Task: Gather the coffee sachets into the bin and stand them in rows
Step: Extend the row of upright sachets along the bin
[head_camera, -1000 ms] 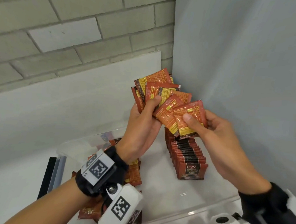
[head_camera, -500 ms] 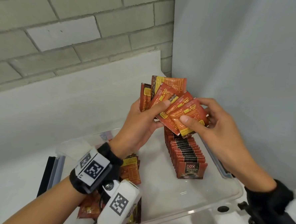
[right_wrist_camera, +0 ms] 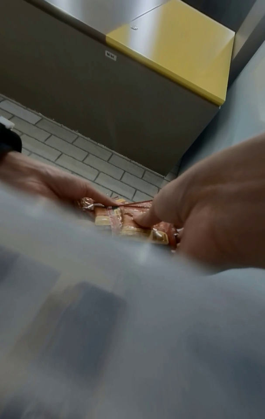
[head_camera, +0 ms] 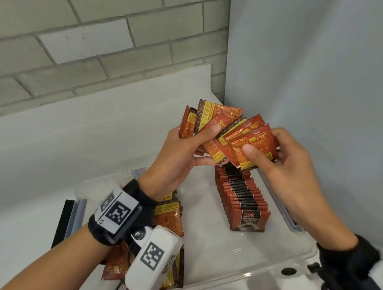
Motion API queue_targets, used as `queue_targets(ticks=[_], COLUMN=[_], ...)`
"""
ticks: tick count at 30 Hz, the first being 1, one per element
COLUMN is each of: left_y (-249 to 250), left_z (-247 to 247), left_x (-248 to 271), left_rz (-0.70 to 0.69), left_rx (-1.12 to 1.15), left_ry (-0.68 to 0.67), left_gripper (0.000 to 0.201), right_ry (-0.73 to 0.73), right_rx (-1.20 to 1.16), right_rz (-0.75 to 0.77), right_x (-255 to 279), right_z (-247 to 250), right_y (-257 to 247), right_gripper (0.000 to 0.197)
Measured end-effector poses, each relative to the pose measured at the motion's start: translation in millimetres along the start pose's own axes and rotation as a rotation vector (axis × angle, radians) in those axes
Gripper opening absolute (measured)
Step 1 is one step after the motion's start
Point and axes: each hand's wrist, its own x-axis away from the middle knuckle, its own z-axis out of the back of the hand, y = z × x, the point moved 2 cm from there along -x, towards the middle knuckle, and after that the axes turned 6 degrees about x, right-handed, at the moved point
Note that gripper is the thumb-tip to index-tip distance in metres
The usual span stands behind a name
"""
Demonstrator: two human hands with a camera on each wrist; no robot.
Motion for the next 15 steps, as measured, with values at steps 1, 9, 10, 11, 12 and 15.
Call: queue_targets(ticks=[1,9,10,11,12,15], left_y=[-0.2,-1.2,-1.1,-1.0,-0.6,0.1], left_z=[0.2,-4.6,-3.9,-3.2,-2.5,-0.9], left_x=[-0.2,0.7,0.2,-0.2,-0.5,-1.8], left_rz=[0.009,0.055,0.053,0.047,0.04,0.014], left_rx=[-0.007,0.036,0.048,0.053,0.056,0.085], left_ry=[-0.003,-0.026,-0.015,-0.007,0.001,0.009], left_gripper=[0.029,0.032,0.027,0.023,0.021,0.017], right_ry=[-0.019,-0.076,-0.075,-0.073,-0.075,-0.069], right_rx=[-0.001,0.03,0.022,0.014,0.007,-0.012], right_rz=[0.008,-0.01,-0.016,-0.022,-0.027,-0.036], right_x=[0.2,2.8,2.8,2.9,3.0,3.0], right_z=[-0.2,-5.3,-5.4,-5.4,-5.3,-3.5], right_y=[-1.0,-2.0,-2.1,-1.6,-1.2,0.2], right_gripper=[0.033,0.031,0.028,0.027,0.028,0.035])
